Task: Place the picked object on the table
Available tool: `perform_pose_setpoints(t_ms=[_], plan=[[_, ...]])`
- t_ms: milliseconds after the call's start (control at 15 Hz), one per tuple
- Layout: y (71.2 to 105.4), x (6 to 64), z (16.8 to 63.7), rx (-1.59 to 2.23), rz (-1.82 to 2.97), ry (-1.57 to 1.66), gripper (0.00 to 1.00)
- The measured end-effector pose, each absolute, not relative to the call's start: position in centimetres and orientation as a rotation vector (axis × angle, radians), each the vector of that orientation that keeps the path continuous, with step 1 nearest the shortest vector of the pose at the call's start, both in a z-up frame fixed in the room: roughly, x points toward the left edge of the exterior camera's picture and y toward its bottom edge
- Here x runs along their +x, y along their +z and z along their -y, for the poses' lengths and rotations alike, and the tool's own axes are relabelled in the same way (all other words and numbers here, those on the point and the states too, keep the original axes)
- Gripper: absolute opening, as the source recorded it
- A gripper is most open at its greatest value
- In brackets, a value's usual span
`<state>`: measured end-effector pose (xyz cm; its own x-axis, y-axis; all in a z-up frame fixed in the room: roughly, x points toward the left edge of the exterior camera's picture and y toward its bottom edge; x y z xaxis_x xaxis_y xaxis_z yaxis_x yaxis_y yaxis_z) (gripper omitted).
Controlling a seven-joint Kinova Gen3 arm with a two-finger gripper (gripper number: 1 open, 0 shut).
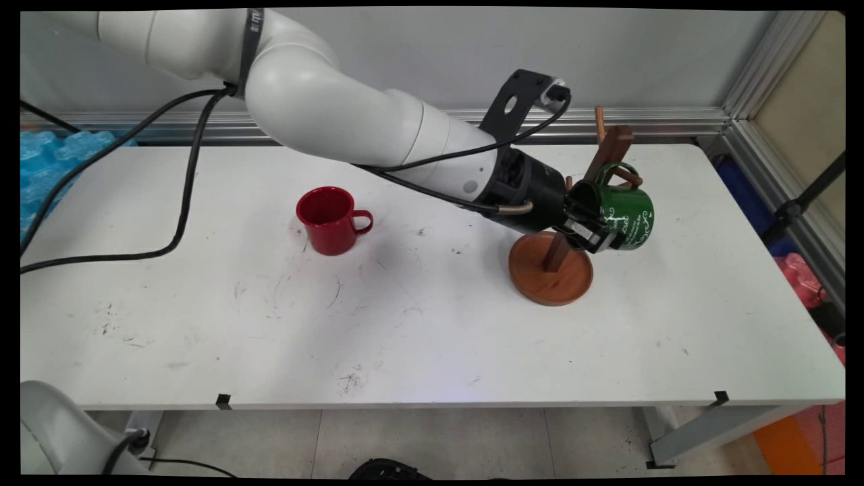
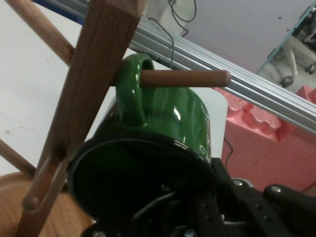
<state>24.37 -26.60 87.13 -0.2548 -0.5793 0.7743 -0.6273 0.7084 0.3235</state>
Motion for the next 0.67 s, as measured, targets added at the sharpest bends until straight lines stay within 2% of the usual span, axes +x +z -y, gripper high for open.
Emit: perform_pose_setpoints(t_ms=[667], plan=[[88.9,24.9,26.6,0.893,1.922,0.062,0.00]])
